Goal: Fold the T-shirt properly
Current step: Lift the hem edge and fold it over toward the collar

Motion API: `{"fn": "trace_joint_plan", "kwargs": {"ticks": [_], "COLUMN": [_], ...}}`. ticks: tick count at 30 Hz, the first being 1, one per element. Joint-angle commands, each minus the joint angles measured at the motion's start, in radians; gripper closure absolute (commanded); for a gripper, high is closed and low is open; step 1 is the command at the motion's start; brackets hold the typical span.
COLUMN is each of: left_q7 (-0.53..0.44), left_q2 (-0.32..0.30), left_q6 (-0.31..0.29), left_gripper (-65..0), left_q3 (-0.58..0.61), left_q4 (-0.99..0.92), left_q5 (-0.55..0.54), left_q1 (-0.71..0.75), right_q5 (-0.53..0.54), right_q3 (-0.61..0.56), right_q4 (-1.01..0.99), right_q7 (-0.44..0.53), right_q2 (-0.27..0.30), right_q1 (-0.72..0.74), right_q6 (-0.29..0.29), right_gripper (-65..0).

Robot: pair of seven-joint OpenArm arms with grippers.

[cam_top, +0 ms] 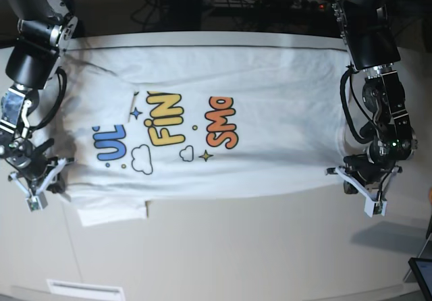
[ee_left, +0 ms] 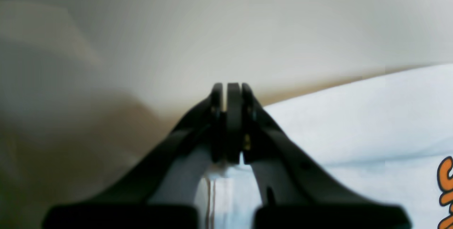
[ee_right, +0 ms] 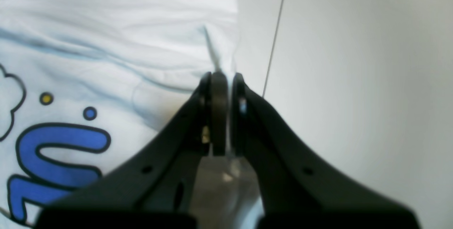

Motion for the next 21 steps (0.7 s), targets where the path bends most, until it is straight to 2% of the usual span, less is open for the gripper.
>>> {"fn": "trace_joint_plan", "kwargs": {"ticks": [1, 6, 12, 16, 21], "left_q7": [-0.009, -0.007, -0.005, -0.005, -0.005], "left_q2": [-0.011, -0.011, -0.011, -0.012, -0.012], "left_q6": [0.001, 0.001, 0.001, 0.001, 0.001], "left_gripper": [0.0, 0.0, 0.0, 0.0, 0.0], "left_q3": [-0.006, -0.006, -0.006, -0.006, -0.006], "left_q4": [0.022, 0.081, 0.121, 0.130, 0.214], "left_q5": [-0.005, -0.005, -0.006, -0.006, -0.006], "left_q1": [-0.022, 0.021, 0.078, 0.108, 0.158], "right_q5": [0.015, 0.015, 0.015, 0.015, 0.015], "right_q3": [0.006, 0.009, 0.009, 0.009, 0.011], "right_q4": [0.038, 0.104, 0.172, 0.209, 0.253], "right_q7": [0.015, -0.037, -0.051, -0.094, -0.116], "right_q2": [0.018, 0.018, 0.018, 0.018, 0.016], "right_q1": [0.020, -0.008, -0.063, -0.089, -0.118], "right_q6": [-0.005, -0.005, -0.005, -0.005, -0.005], "right_gripper": [-0.1, -0.1, -0.1, -0.1, -0.1]}}
